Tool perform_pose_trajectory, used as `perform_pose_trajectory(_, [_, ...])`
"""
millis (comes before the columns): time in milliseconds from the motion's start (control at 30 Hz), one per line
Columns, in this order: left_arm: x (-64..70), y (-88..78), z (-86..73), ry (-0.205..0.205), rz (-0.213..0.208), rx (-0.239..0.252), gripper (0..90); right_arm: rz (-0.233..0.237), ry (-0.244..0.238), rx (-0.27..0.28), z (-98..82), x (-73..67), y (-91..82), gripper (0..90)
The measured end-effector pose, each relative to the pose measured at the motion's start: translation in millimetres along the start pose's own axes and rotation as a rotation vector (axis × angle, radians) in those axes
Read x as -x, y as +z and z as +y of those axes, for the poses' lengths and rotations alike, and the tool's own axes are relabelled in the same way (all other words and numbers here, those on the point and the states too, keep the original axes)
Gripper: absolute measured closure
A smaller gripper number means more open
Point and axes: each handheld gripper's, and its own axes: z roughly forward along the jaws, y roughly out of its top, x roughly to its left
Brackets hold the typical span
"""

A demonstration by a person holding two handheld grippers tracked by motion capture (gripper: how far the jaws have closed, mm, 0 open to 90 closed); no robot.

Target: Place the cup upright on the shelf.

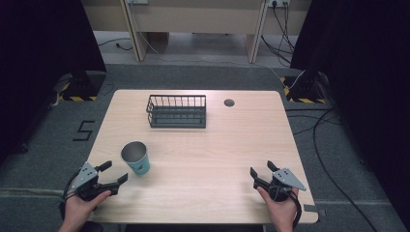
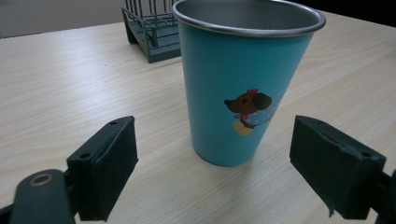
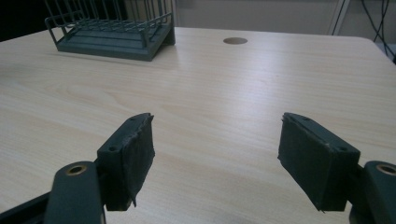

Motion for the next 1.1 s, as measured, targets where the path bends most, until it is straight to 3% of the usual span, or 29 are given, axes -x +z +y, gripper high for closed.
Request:
perform_pose_trajectory(367, [4.8,6.0,5.3,-0.004,-0.011,0.023,14.2,-0.004,0.01,-0.004,0.1,-0.4,0.4,26.8])
perform_pose_trajectory(600, [11.1,13.3,6.2,0.0,-0.018,-0.002,14.2,0.001,0.01,-0.013,0.4,-0.1,1.1,26.8])
perform_pose_trajectory(900, [8.9,23.8,9.1,-0.035,-0.022,0.003,14.2,0.002,0.013,-0.019,0.6,0.4,1.6,26.7])
perform_pose_trajectory(1100, [7.0,32.0,12.5,-0.036,-0.036,0.015,14.2,0.002,0.014,-0.025,0.9,0.6,2.2,26.7])
